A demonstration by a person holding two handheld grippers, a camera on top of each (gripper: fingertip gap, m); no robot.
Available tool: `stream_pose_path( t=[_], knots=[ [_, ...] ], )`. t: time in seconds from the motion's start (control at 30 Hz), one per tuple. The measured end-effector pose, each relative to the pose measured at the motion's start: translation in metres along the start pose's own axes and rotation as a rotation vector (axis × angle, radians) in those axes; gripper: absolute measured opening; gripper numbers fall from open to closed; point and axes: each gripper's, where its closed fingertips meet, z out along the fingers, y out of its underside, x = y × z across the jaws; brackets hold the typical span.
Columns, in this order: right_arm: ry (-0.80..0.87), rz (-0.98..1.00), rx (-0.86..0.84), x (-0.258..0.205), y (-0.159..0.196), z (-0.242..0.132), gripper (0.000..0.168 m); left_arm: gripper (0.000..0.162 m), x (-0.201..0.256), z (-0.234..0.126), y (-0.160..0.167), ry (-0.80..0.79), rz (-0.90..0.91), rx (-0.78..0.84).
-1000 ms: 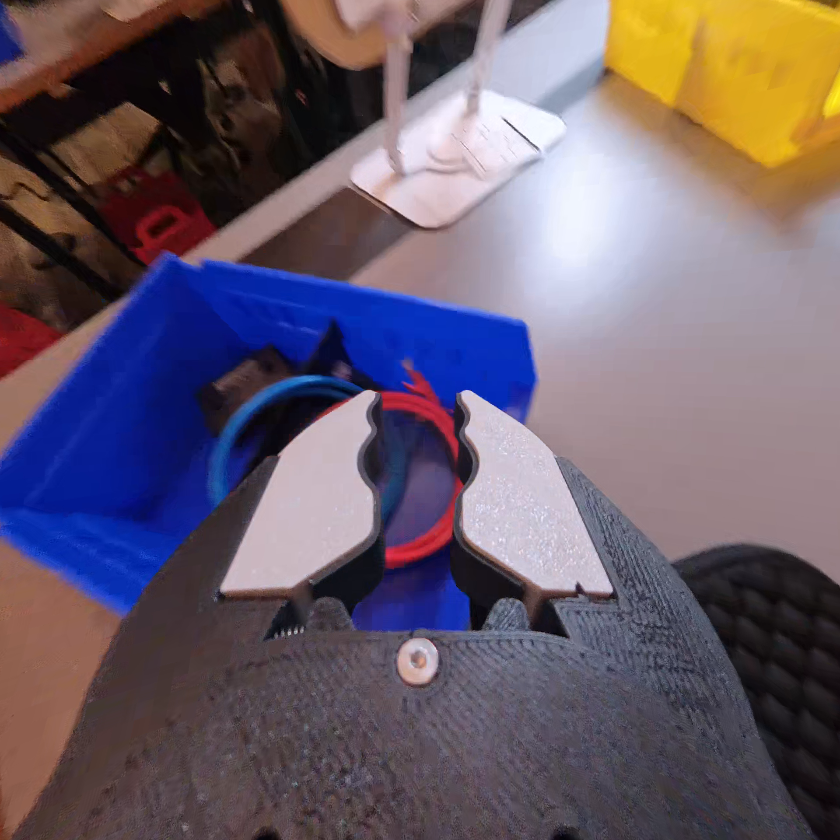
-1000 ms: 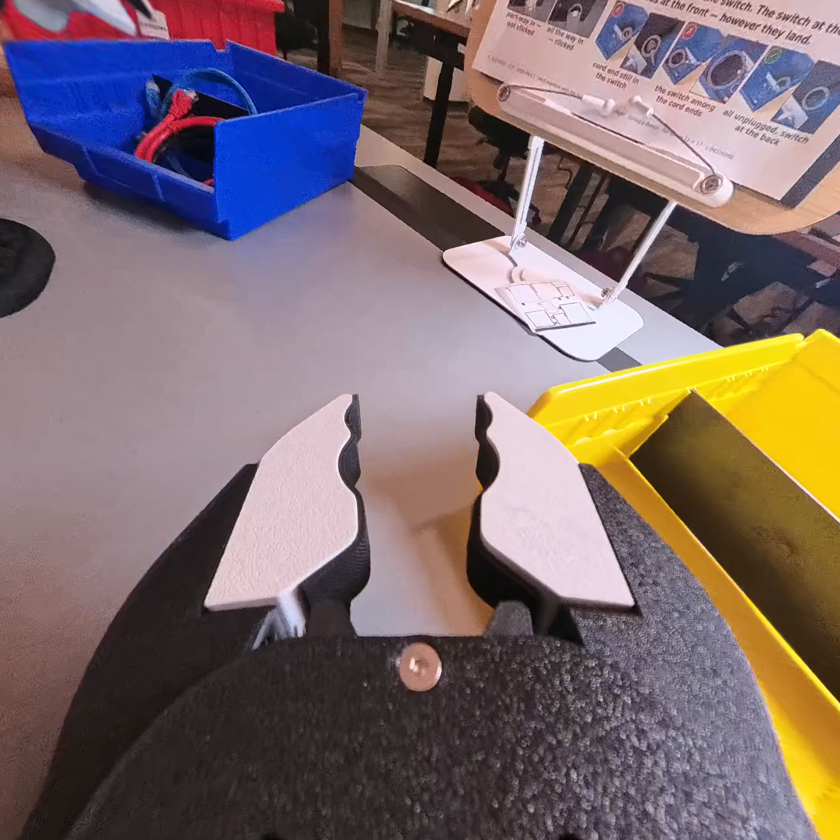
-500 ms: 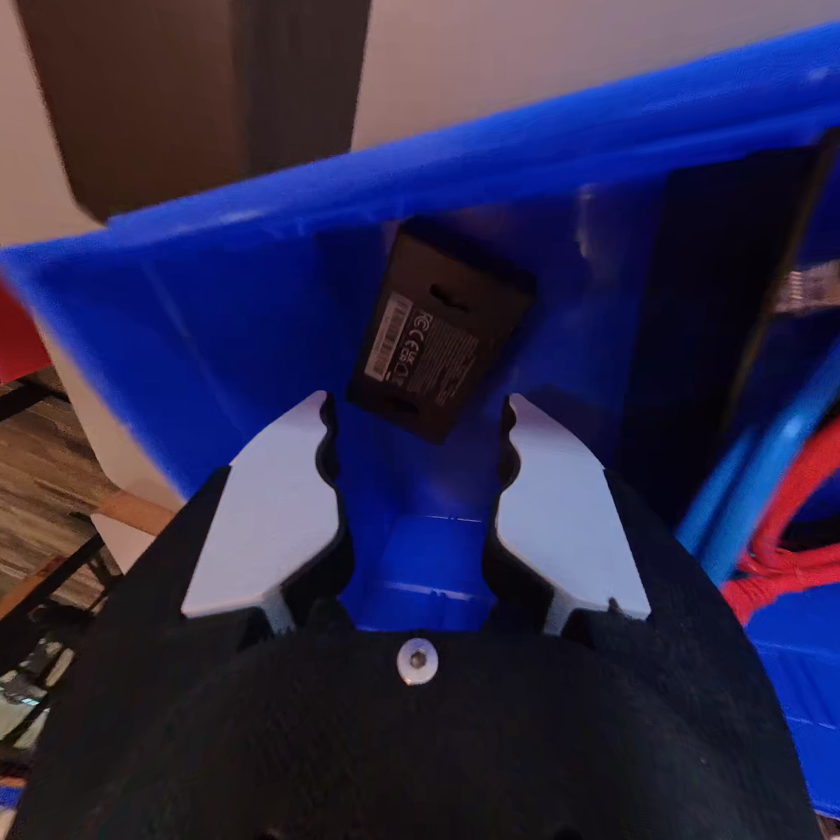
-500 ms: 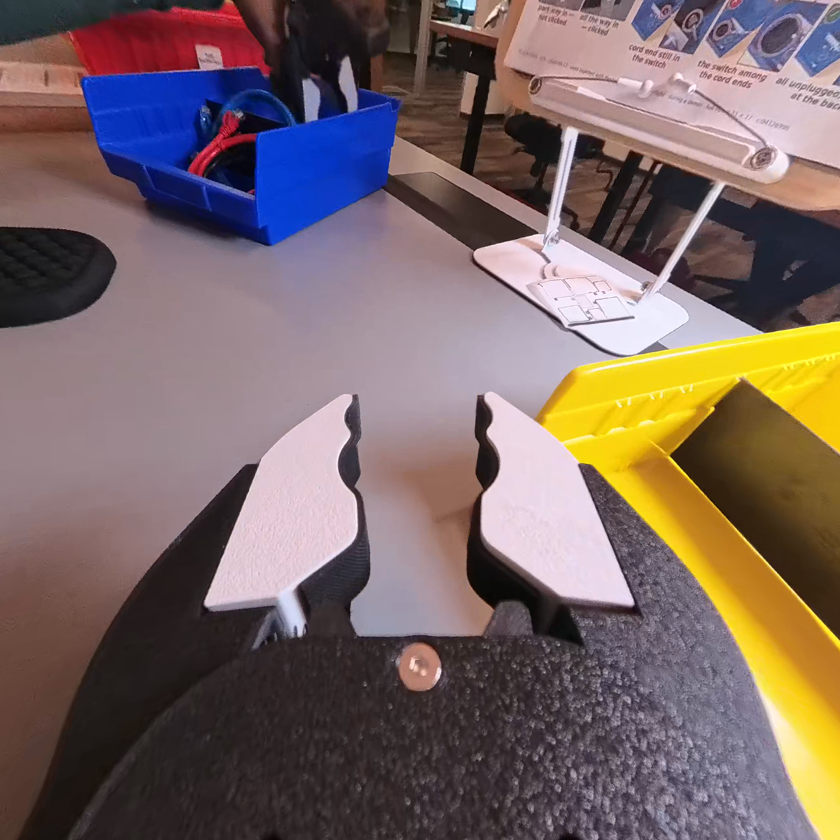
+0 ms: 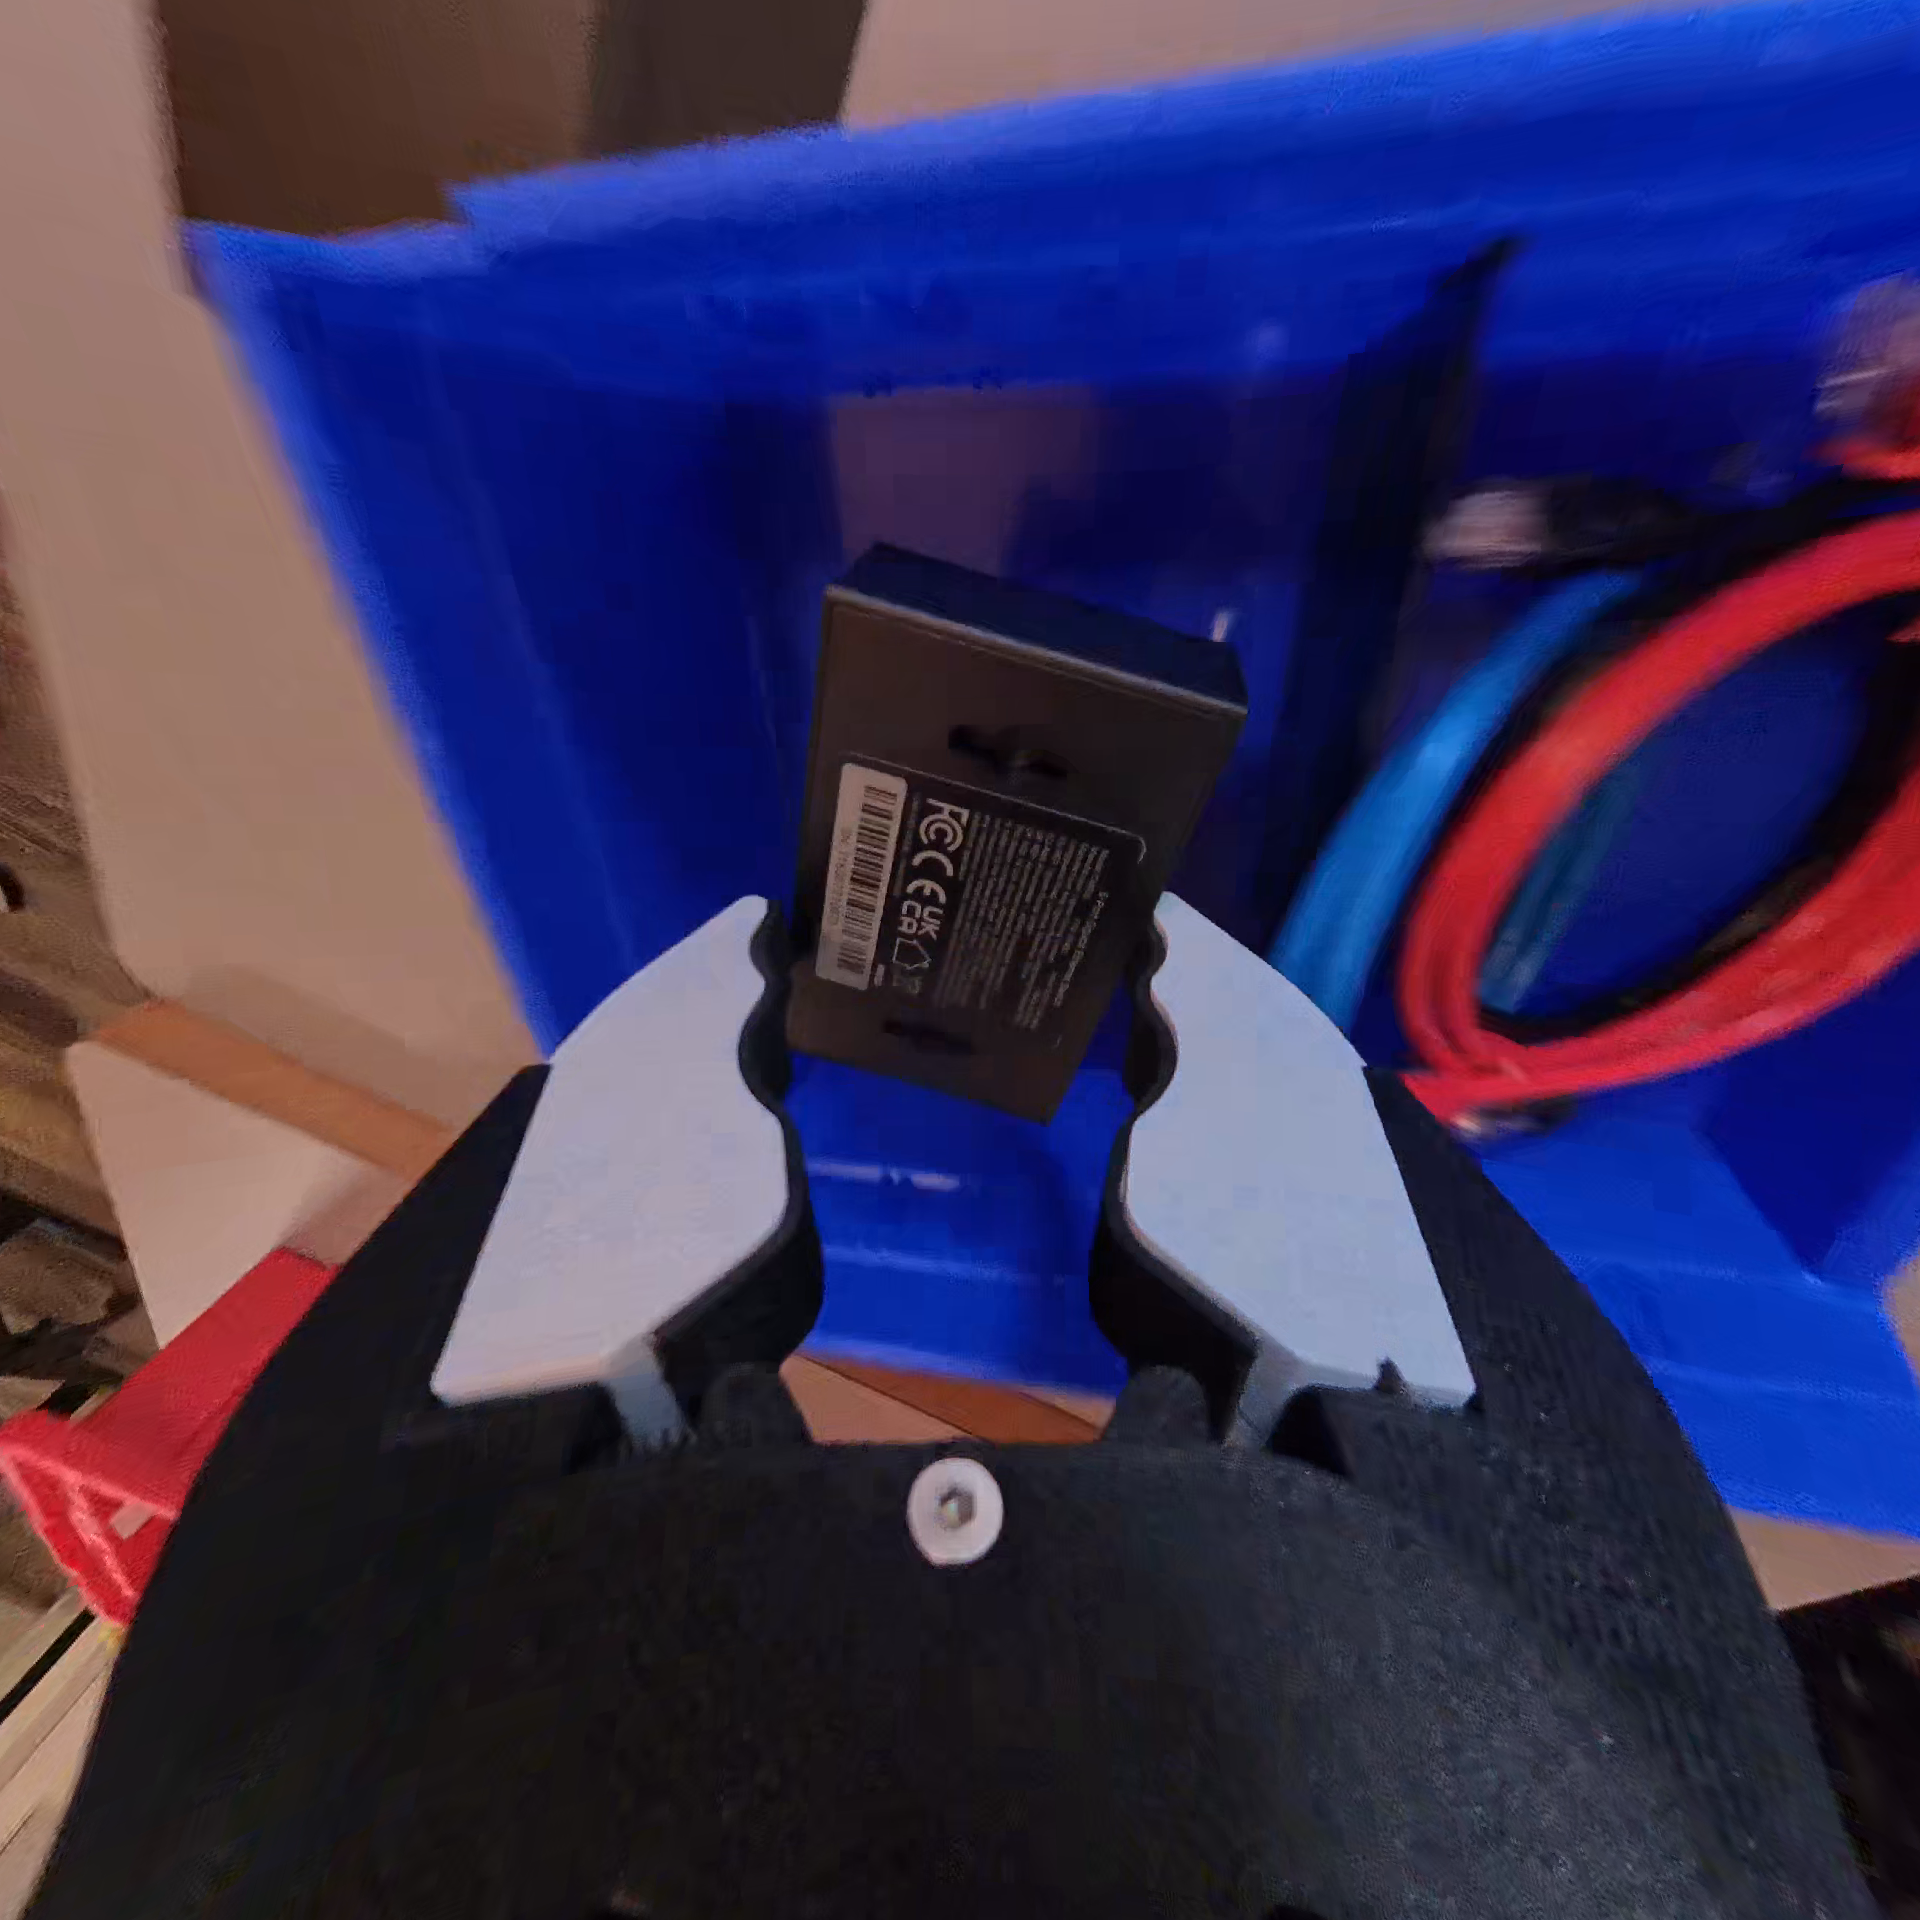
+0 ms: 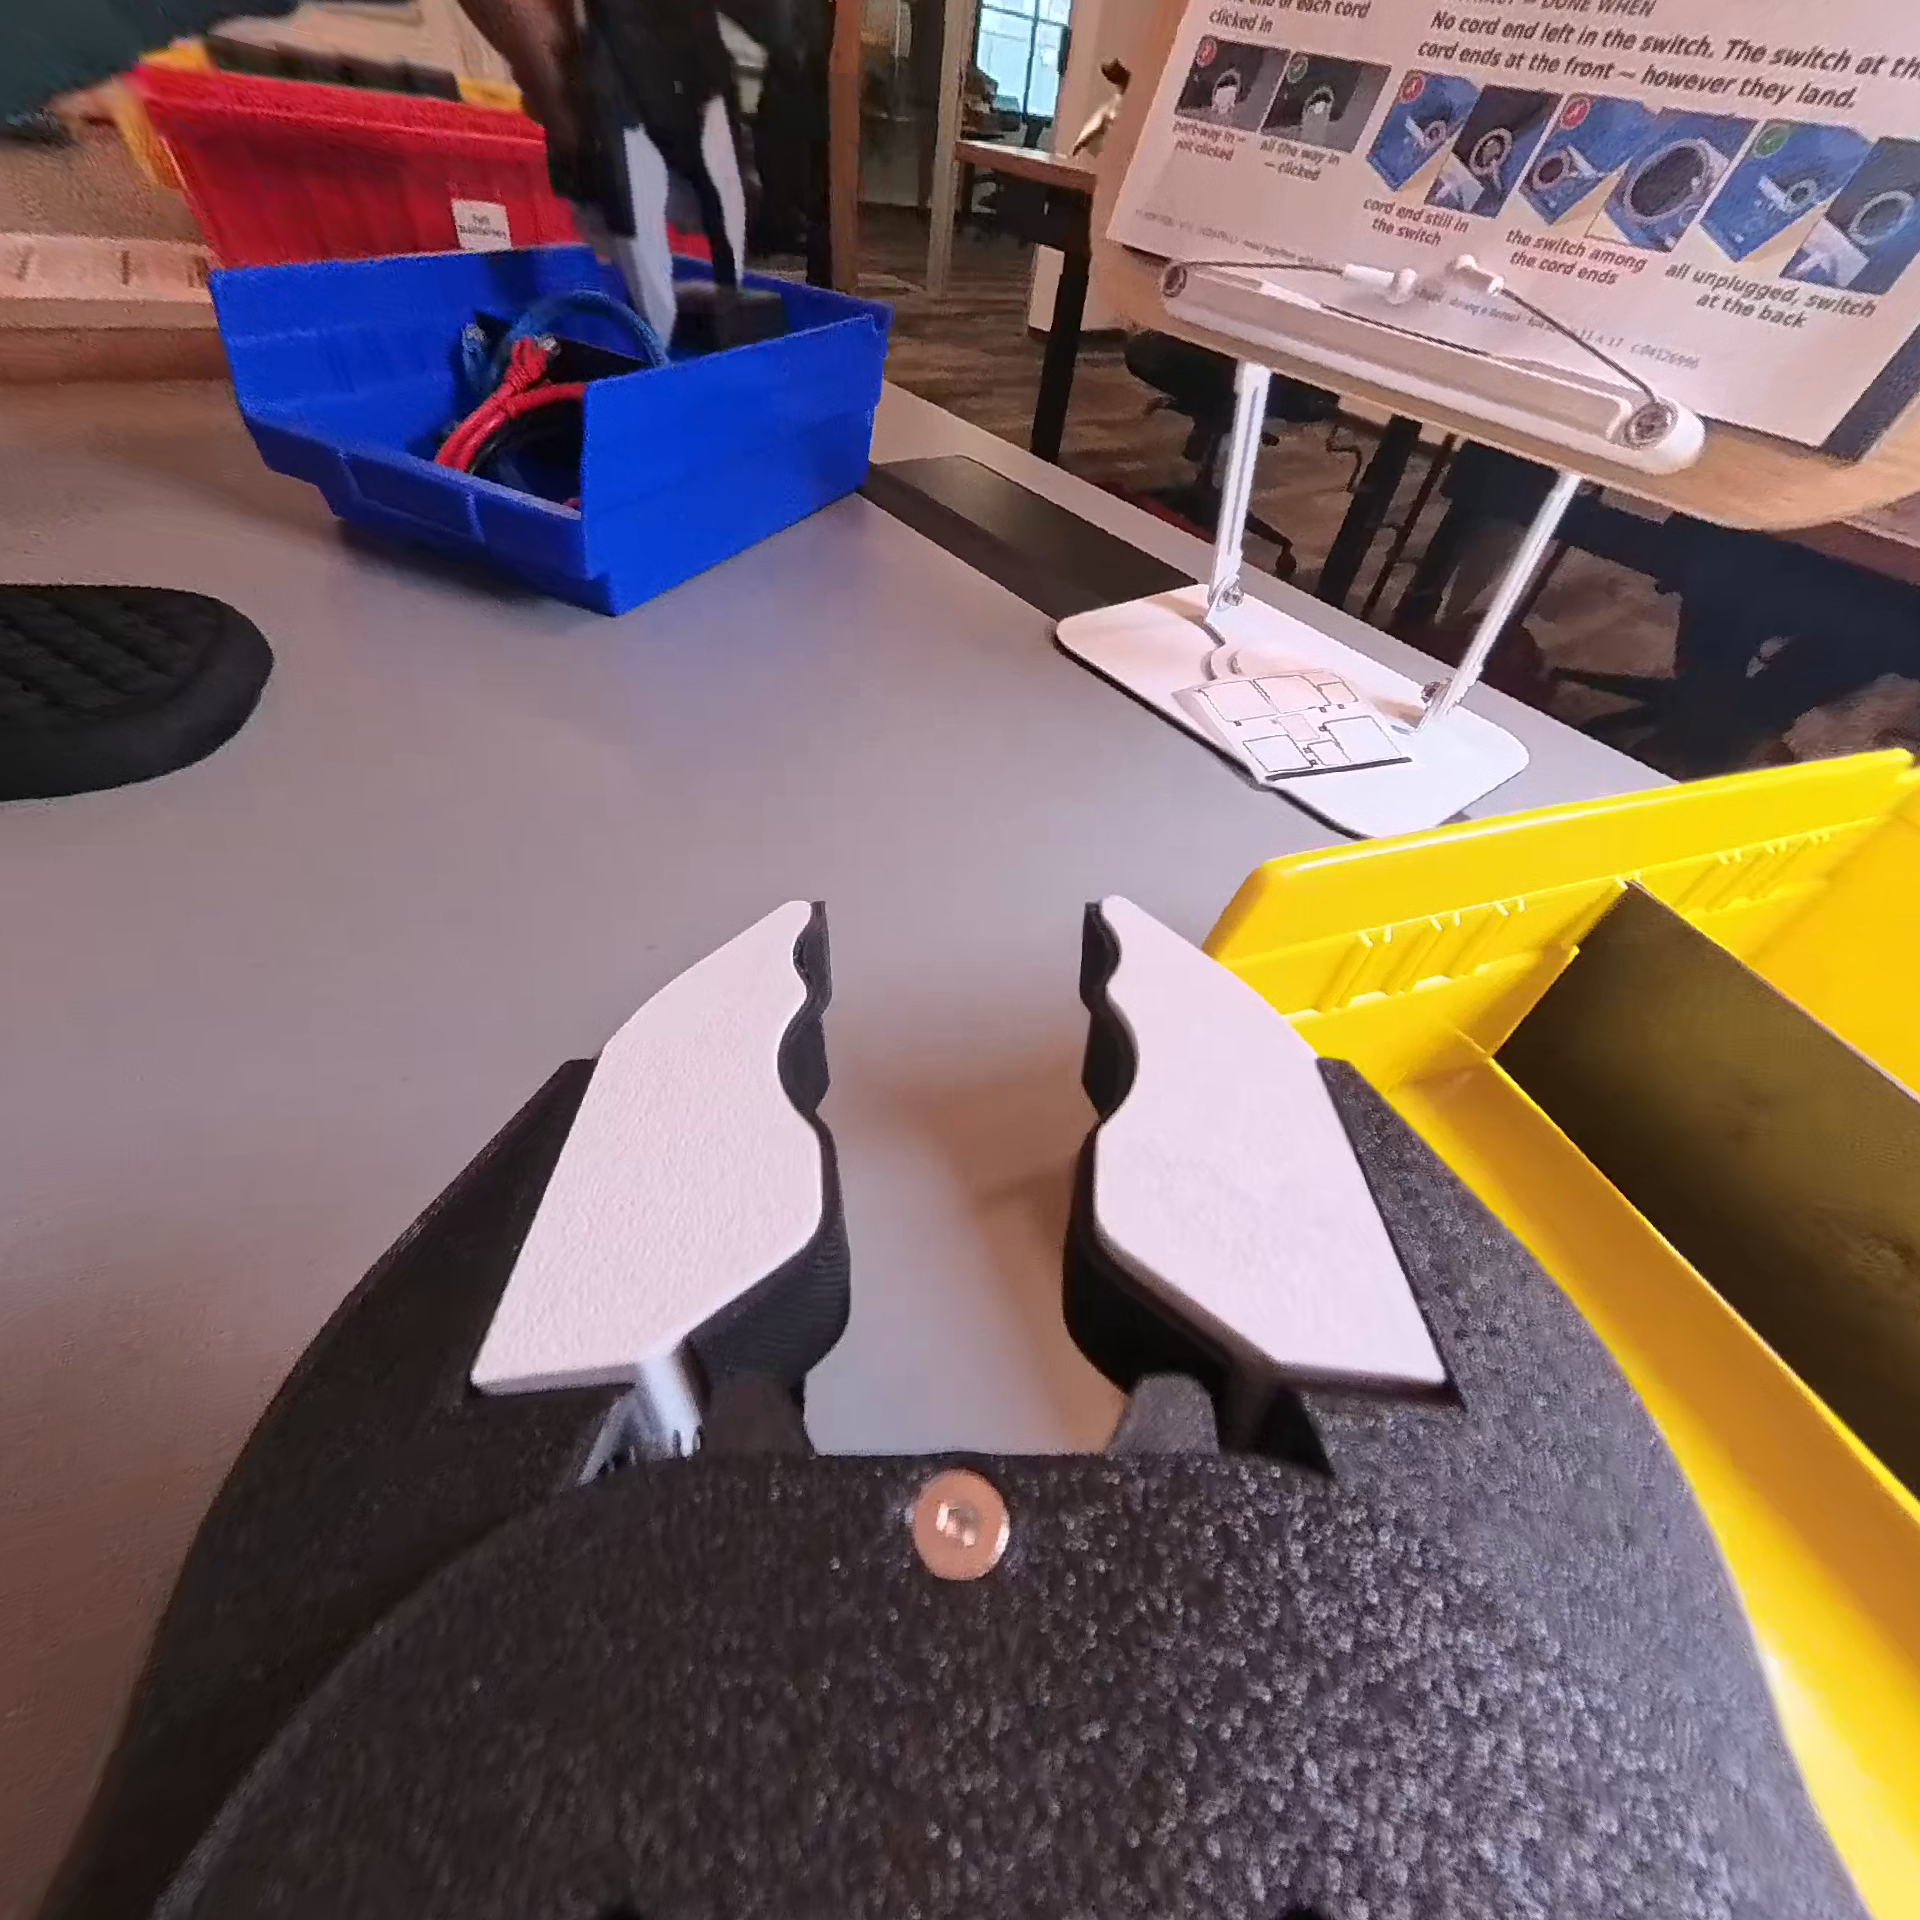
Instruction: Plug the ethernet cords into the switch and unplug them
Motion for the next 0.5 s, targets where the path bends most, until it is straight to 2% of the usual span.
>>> stream_pose_path(
  t=[0.1,0.17,0.23,0.37,0.5],
  knots=[
    [0.006,-0.078,0.005,-0.009,-0.008,0.002,0.047,0.064,0.031,-0.067,-0.022,0.02,-0.02,0.21],
    [0.002,-0.16,0.007,-0.019,-0.014,0.006,0.047,0.063,0.075,-0.1,-0.044,0.095,0.029,0.319],
    [-0.022,-0.259,0.007,-0.035,-0.021,0.011,0.048,0.063,0.134,-0.116,-0.068,0.194,0.128,0.377],
    [-0.077,-0.516,0.015,-0.077,-0.036,0.023,0.052,0.063,0.254,-0.108,-0.11,0.43,0.34,0.387],
    [-0.165,-0.736,0.031,-0.124,-0.041,0.036,0.058,0.063,0.342,-0.085,-0.142,0.613,0.52,0.313]
  ],
)
